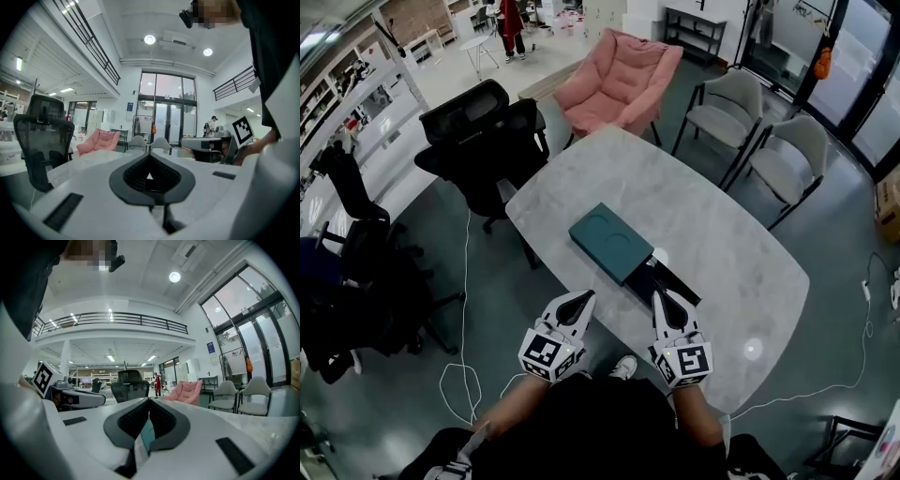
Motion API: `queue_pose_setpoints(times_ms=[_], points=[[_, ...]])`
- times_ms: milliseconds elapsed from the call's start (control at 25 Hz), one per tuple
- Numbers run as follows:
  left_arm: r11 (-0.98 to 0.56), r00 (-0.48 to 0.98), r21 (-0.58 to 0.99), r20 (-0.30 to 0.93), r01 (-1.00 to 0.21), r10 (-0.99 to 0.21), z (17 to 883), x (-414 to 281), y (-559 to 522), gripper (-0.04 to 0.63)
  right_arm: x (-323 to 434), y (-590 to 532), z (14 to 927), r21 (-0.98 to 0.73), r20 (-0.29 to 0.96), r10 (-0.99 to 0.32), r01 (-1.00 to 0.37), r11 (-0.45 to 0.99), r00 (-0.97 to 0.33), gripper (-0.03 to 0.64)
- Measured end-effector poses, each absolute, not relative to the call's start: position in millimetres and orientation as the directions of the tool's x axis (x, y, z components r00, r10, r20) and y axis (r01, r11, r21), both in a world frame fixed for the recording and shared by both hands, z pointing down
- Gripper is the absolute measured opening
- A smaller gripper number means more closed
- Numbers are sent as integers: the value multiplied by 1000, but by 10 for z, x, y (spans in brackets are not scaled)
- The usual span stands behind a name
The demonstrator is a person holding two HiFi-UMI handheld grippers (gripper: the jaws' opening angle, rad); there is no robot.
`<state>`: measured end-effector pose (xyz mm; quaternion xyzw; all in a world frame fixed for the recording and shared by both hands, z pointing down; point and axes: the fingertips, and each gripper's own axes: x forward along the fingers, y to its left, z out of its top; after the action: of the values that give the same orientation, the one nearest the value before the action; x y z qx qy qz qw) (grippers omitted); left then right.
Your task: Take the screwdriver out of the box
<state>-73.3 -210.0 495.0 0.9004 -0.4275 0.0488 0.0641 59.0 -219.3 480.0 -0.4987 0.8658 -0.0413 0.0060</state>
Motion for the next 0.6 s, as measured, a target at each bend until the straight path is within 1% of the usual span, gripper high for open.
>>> queue_pose_setpoints(times_ms=[200, 400, 480, 600], points=[[-617, 617, 58, 154, -785, -772, 4964, -682, -2201, 5, 762, -2326, 4854, -76, 33, -871, -871, 486, -489, 25], [-637, 640, 78, 163, -767, -751, 5043, -613, -2381, 6, 872, -2459, 4860, -134, 32, -877, -872, 472, -479, 25], [-653, 657, 81, 158, -753, -737, 5030, -562, -2488, 6, 890, -2552, 4890, -151, 50, -880, -875, 461, -472, 23], [-685, 688, 75, 140, -725, -712, 4972, -470, -2635, 6, 913, -2645, 4958, -114, 93, -883, -886, 449, -460, 25]])
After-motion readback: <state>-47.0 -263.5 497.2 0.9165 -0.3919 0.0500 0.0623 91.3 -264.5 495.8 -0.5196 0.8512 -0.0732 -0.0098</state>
